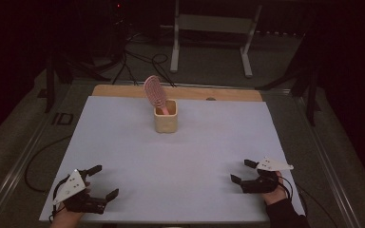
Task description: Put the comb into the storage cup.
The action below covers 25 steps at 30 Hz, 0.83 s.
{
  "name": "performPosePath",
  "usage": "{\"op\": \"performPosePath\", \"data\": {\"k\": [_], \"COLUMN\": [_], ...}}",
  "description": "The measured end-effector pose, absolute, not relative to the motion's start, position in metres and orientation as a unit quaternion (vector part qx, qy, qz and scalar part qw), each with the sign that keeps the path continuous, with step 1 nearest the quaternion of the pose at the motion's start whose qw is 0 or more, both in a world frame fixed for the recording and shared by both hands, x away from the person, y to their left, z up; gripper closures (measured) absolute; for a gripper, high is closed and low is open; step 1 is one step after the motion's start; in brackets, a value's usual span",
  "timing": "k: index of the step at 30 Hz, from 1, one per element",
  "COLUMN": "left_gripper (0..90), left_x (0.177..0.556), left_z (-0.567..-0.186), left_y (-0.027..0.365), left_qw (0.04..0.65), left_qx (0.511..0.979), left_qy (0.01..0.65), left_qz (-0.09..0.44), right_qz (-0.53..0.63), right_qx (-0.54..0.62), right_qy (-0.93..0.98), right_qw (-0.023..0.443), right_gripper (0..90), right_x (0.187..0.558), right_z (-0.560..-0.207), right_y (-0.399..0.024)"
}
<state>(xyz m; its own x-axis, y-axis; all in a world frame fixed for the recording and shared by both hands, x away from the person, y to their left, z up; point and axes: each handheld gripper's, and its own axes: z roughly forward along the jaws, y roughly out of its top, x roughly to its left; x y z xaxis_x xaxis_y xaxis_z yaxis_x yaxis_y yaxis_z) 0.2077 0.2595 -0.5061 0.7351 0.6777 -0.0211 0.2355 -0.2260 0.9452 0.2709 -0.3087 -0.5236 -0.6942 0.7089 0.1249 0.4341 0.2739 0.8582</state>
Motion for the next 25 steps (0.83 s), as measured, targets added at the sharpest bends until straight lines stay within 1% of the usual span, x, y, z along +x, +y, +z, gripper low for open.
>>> {"op": "performPosePath", "data": {"k": [25], "left_gripper": [0.0], "left_x": [0.2076], "left_z": [-0.5062], "left_y": [0.2594], "left_qw": [0.543], "left_qx": [0.757], "left_qy": [0.302], "left_qz": [0.202], "right_qz": [0.483], "right_qx": [0.350], "right_qy": [0.790], "right_qw": [0.144], "right_gripper": [10.0], "right_x": [0.2715], "right_z": [-0.5185], "right_y": [-0.2995]}}
